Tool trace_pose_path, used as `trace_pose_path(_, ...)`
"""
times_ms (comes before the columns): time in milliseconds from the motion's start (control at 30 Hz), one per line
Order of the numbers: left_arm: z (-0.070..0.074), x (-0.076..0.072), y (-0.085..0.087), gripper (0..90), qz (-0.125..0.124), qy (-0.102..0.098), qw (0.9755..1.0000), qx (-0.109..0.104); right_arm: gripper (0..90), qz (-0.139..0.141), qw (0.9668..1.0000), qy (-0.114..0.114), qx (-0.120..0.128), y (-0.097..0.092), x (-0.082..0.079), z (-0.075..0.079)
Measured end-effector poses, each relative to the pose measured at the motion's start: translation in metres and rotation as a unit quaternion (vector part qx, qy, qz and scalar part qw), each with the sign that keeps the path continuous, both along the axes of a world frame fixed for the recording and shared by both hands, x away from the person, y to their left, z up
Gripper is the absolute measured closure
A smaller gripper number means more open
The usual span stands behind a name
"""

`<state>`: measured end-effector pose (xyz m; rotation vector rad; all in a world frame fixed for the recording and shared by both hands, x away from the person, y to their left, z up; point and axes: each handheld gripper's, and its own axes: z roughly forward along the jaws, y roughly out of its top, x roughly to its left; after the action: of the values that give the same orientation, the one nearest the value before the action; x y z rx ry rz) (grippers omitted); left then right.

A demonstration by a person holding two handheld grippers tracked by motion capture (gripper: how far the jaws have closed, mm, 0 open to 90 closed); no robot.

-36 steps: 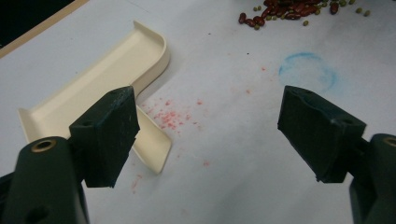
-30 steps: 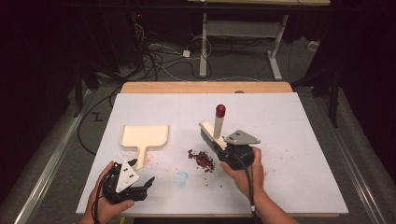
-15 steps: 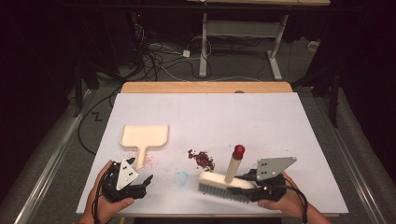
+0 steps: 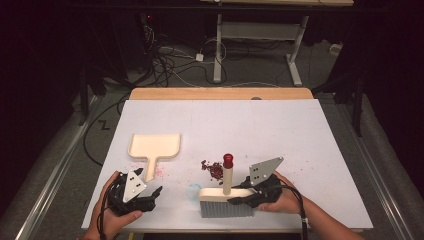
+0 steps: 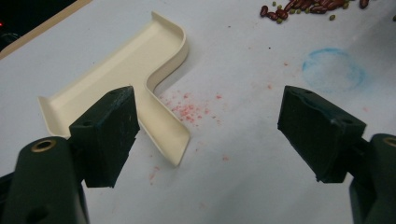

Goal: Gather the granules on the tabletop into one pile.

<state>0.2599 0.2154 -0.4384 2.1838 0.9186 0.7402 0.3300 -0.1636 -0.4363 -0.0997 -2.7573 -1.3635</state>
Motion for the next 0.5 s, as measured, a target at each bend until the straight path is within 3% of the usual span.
trace_pose_path(167,-0.001,0.002,-0.002,19.7,-0.003,0.002,1.0000,0.003,66.9,0.010,0.9996,-0.027,0.002,0.012,0.013,0.006)
trace_pose_path(300,-0.001,0.003,-0.004,19.6,-0.006,0.004,1.0000,0.005,66.8,-0.002,0.9991,-0.042,-0.002,0.020,0.027,0.007)
trace_pose_path(500,-0.002,0.003,-0.004,19.7,-0.007,0.005,0.9999,0.006,66.7,-0.015,0.9993,-0.034,0.008,0.023,0.045,0.003)
